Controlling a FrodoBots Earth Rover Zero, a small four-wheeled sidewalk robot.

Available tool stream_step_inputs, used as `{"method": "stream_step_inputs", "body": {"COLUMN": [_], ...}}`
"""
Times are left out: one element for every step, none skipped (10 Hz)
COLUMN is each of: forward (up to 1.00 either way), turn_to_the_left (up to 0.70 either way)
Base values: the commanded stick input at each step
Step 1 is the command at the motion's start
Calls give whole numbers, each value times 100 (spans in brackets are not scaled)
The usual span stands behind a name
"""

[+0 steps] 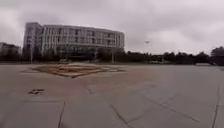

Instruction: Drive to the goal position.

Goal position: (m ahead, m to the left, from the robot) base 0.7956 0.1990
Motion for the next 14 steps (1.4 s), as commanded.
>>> {"method": "stream_step_inputs", "body": {"forward": [70,70,70,70,70,70,70,70,70,70,70,70,70,70], "turn_to_the_left": [0,3,3,3,3,3,3,3,3,3,3,3,3,3]}}
